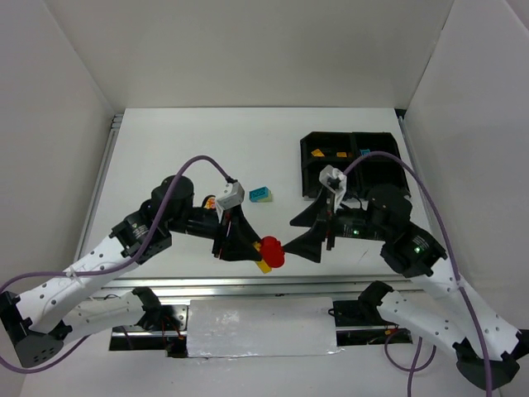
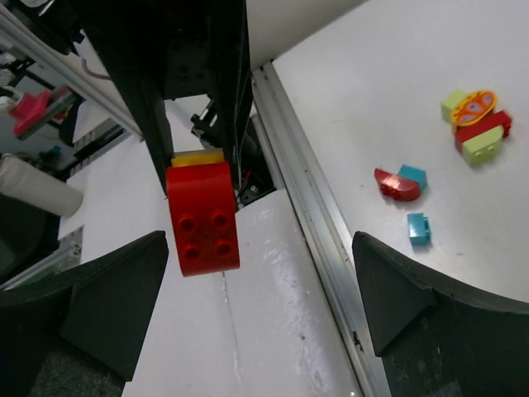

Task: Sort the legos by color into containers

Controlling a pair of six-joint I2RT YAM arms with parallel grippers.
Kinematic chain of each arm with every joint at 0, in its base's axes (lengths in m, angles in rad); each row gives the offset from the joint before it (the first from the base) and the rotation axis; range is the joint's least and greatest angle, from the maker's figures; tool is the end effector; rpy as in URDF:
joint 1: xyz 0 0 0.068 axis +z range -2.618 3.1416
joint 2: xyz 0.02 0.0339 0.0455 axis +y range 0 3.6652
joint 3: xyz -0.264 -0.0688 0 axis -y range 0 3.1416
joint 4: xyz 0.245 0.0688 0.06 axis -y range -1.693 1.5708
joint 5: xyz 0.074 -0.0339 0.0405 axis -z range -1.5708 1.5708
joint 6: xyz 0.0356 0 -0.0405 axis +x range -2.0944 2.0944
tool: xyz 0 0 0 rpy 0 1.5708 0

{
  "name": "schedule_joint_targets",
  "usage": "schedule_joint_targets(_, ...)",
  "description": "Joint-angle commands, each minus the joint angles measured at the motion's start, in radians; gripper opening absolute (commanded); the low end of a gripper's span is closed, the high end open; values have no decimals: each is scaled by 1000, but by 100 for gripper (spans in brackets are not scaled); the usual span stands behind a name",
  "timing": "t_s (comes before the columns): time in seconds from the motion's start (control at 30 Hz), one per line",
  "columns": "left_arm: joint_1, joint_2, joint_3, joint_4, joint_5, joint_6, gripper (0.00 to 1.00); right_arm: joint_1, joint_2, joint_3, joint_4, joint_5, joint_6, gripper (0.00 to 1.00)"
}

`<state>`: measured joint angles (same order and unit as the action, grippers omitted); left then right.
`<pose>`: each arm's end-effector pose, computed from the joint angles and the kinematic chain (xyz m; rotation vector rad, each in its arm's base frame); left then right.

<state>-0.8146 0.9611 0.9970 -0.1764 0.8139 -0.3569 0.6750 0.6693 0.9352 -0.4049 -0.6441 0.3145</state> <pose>0.1246 -0.1698 0.3849 1.0691 1.6070 -1.5171 0.0921 0.1011 0.3854 -0.8283 1.6605 1.2593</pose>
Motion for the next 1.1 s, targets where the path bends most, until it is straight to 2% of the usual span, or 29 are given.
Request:
schedule_joint_targets(0.0,2,-15,26,-80,31,58,0,-2,42,7,98,-103,38,100)
schedule_joint_targets(0.3,0,-30,9,-74,53,73,0,8,75,-33,189,-160,101,96)
schedule_joint_targets(0.43,0,-16,12,-66,41,62,0,47,84,-61,235,-210,103,95)
schedule_joint_targets(0.53,0,-7,20,-66,34,62,0,87,101,-62,226,-189,87,94)
schedule_joint_targets(0.6,0,-5,26,-64,28,59,0,115,121,-62,215,-166,81,92)
schedule_joint_targets(0.7,0,-9,37,-67,-8,53,0,159,139,-72,221,-141,75,84)
schedule_joint_targets(0.77,0,-10,38,-61,-7,49,0,182,150,-75,227,-117,61,67)
schedule_joint_targets(0.8,0,-12,40,-60,-5,46,0,184,151,-82,233,-115,55,49)
schedule_joint_targets(0.87,0,-12,43,-67,-13,47,0,186,156,-82,233,-106,43,23)
schedule_joint_targets(0.9,-1,-10,43,-69,-15,52,0,187,154,-81,224,-94,17,0)
schedule_joint_targets(1.07,0,-22,57,-124,2,85,0,176,66,-133,184,7,-67,0)
